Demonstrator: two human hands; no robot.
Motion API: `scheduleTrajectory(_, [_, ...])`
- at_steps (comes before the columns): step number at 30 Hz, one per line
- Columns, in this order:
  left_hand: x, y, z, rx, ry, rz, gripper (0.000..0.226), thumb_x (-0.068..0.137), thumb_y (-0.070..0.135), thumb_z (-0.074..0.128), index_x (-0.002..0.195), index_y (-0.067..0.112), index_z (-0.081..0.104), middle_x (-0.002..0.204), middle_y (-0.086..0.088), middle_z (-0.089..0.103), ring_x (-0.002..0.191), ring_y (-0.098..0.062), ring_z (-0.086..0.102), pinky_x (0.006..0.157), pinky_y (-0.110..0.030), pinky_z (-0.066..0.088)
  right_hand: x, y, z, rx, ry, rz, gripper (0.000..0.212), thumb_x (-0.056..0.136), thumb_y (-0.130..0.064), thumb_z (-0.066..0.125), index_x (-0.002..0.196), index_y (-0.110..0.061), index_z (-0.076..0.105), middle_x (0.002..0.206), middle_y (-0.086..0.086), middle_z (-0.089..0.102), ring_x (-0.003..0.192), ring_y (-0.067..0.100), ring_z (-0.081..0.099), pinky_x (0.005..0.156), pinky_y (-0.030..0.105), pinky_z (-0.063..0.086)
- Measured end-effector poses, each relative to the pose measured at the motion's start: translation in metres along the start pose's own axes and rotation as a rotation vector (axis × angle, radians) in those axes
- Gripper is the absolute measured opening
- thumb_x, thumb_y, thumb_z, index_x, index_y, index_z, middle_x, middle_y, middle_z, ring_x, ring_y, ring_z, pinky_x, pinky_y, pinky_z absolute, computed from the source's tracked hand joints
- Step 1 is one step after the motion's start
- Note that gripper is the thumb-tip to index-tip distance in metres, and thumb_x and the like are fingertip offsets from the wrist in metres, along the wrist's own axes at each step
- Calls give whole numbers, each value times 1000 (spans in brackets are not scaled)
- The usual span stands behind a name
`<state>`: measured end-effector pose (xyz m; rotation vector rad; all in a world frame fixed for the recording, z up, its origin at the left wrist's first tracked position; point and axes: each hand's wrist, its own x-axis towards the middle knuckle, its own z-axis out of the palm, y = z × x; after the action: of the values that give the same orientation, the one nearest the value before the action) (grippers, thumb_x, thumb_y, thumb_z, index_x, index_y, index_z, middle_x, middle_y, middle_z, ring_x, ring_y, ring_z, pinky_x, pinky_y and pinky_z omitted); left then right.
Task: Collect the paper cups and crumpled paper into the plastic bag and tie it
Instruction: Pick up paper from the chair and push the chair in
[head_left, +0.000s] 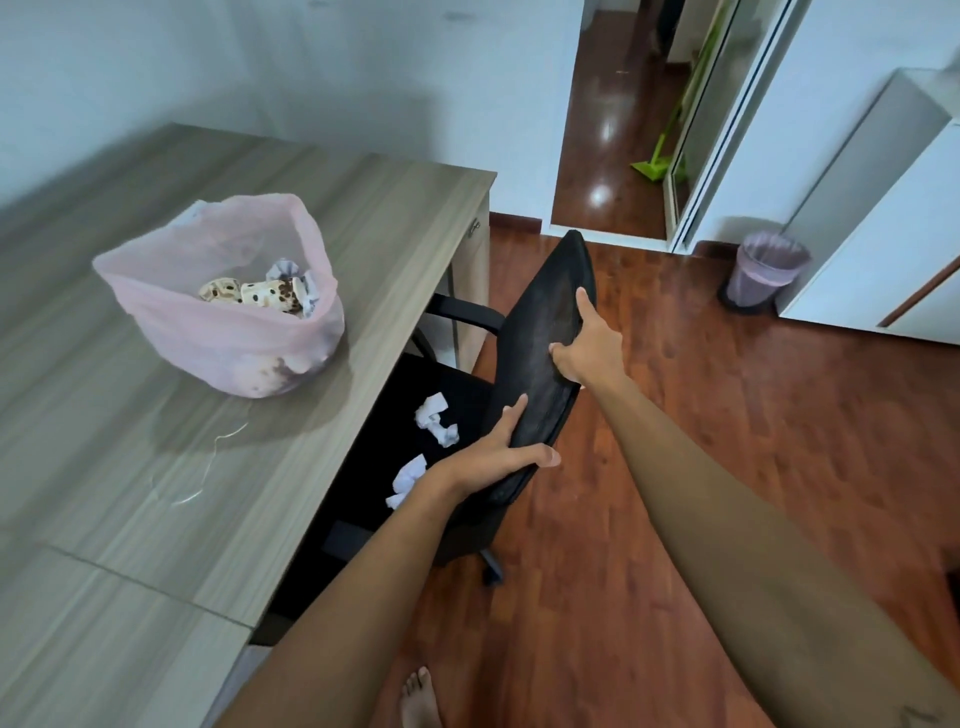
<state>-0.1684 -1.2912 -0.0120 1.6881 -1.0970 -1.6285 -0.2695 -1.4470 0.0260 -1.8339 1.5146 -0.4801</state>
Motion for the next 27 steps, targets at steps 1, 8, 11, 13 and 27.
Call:
scheduleTrajectory(1, [1,3,8,2,-7,1,114,68,55,73,154,47,-2,164,10,-14,152,-19,5,106,-29,19,-2,7,-7,-9,17,-7,87,88,-18,64,155,-35,10,119,14,62,75,18,58,60,15,44])
scheduleTrajectory(8, [10,20,79,3,-43,42,111,72,62,72,153,49,-3,164,14,-15,152,-17,4,113,-36,19,-19,60,-62,-11,113,16,82,86,-19,63,154,-35,20,125,10,62,104,24,60,76,18,39])
scheduleTrajectory(11, [18,28,109,37,-51,51,115,67,73,71,152,51,-4,164,14,-15,152,-19,-5,121,-50,8,-18,83,-86,-59,116,29,81,87,-22,64,153,-36,20,131,10,60,120,27,53,87,21,36])
scheduleTrajectory(13, [21,34,126,49,-50,49,119,61,79,69,151,52,-4,164,14,-15,152,-21,-7,121,-55,7,-18,92,-100,-109,109,28,81,88,-25,65,154,-34,19,133,11,59,124,30,50,96,27,40])
scheduleTrajectory(27, [18,52,124,69,1,78,117,65,80,66,157,32,12,162,6,23,148,-16,25,117,-33,24,-12,102,-116,-668,57,133,84,91,-38,56,155,-27,4,161,19,-3,142,47,21,107,56,31])
